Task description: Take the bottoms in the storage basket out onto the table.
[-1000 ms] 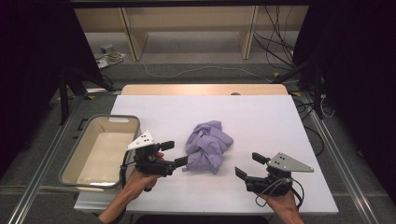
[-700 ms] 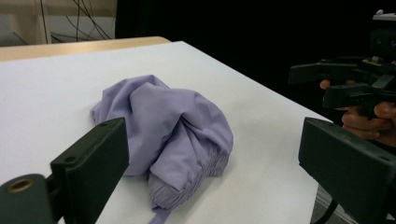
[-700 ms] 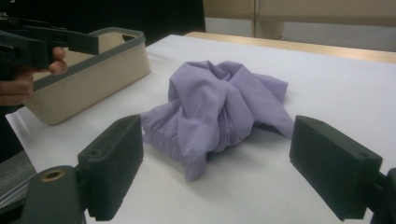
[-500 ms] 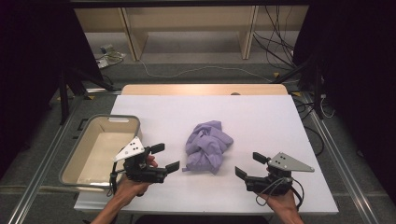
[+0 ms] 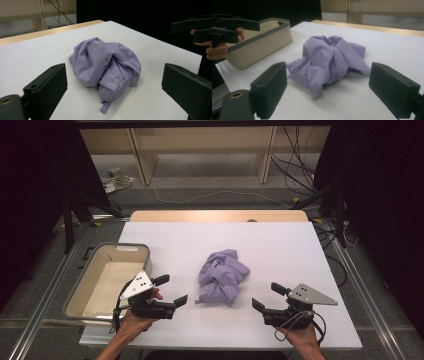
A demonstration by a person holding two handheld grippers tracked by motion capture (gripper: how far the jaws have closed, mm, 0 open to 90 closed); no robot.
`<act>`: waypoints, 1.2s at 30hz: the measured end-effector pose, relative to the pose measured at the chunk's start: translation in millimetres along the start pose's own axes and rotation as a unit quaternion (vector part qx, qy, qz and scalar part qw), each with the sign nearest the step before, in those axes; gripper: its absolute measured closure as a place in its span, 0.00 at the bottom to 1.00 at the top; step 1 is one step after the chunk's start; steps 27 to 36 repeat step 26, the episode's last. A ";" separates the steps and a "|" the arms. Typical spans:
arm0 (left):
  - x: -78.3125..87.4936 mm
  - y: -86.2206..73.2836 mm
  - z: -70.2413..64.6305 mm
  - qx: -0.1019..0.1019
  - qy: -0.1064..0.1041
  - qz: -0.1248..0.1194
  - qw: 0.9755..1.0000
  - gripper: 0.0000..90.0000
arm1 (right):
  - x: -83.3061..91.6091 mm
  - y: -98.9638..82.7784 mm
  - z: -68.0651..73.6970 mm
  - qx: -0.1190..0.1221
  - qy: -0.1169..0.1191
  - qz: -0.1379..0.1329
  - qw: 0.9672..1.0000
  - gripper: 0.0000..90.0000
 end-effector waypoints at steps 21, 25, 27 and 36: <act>-3.2 -2.8 2.5 0.029 0.008 -0.001 1.000 0.04 | -0.5 0.0 -0.6 0.001 -0.001 -0.001 1.000 0.18; -4.6 -4.3 2.8 0.037 0.005 0.005 0.999 0.04 | -0.7 -0.2 -1.1 0.000 -0.001 0.000 1.000 0.18; -5.7 -5.3 2.6 0.041 0.001 0.010 0.999 0.04 | -1.0 -0.3 -1.2 0.001 0.000 0.000 1.000 0.18; -5.7 -5.3 2.6 0.041 0.001 0.010 0.999 0.04 | -1.0 -0.3 -1.2 0.001 0.000 0.000 1.000 0.18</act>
Point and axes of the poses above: each handheld gripper's, and its own axes: x roughly backward along the jaws, y roughly out of its top, z roughly to its left, the point moved 8 cm from there along -x, roughly forward along the jaws, and after that the axes turned 11 degrees about y, right-handed, at the moved point
